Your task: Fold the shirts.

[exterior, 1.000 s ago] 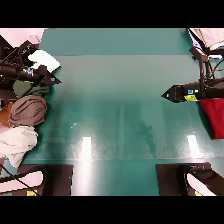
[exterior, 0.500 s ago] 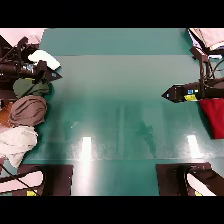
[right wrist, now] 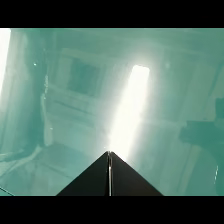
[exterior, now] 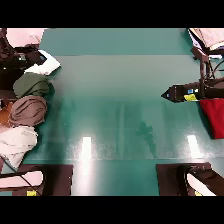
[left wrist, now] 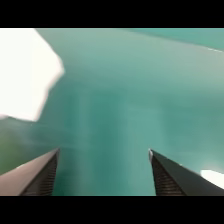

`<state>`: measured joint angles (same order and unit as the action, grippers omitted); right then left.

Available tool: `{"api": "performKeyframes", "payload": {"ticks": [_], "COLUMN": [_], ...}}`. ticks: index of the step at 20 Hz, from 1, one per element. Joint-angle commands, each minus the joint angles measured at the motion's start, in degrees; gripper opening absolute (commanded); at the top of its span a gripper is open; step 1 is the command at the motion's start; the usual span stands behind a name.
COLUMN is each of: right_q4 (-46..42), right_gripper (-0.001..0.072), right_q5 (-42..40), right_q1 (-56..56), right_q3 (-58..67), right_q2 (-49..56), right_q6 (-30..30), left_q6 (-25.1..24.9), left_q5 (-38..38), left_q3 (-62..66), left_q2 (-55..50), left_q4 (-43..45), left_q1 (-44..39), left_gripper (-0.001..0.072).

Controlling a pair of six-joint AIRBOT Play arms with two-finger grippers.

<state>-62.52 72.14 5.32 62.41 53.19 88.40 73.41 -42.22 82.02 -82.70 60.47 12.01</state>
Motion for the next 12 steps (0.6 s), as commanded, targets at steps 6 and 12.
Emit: {"api": "performKeyframes", "payload": {"ticks": [6,12], "right_q4": [0.0,-0.1], "right_gripper": [0.0021,0.0021], "right_q5": [0.0,-0.4], "right_q1": [0.0,0.0], "right_q3": [0.0,-0.1], "right_q2": [0.0,0.0], "right_q6": [3.3,3.3], "left_q6": [1.6,1.6], "left_q5": [1.3,2.6], "left_q3": [21.4,23.3], "left_q2": [-22.9,-29.5], "left_q4": [15.6,16.0], "left_q1": [1.4,1.4], "left_gripper": [0.0665,0.0664]}}
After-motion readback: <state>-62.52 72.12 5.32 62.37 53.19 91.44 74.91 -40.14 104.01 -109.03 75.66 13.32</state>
